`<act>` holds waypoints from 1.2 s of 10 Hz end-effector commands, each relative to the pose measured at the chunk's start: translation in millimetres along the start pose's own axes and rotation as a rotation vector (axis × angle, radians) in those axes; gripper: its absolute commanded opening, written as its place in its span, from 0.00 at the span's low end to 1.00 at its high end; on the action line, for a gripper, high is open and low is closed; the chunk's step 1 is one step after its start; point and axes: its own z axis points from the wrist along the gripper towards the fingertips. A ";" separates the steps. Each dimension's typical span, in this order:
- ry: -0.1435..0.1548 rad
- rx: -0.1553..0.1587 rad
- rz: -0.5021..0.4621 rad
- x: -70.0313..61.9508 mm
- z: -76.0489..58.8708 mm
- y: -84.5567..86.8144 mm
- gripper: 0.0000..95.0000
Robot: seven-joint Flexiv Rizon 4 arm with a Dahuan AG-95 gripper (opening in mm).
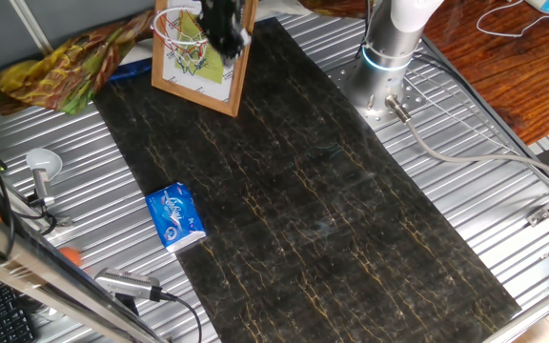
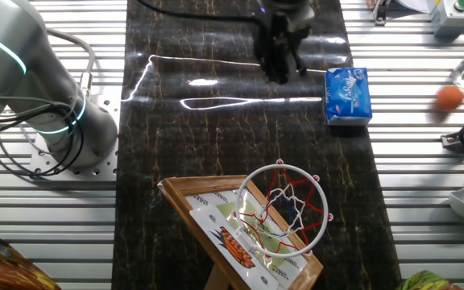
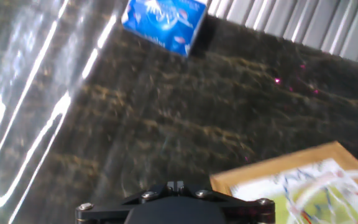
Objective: Grab a basketball, release it and shoot it into the basket
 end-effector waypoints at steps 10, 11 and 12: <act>0.021 0.022 0.085 -74.8 53.3 21.5 0.00; 0.024 0.020 0.113 -76.0 54.3 26.2 0.00; 0.028 0.018 0.120 -77.5 53.9 27.2 0.00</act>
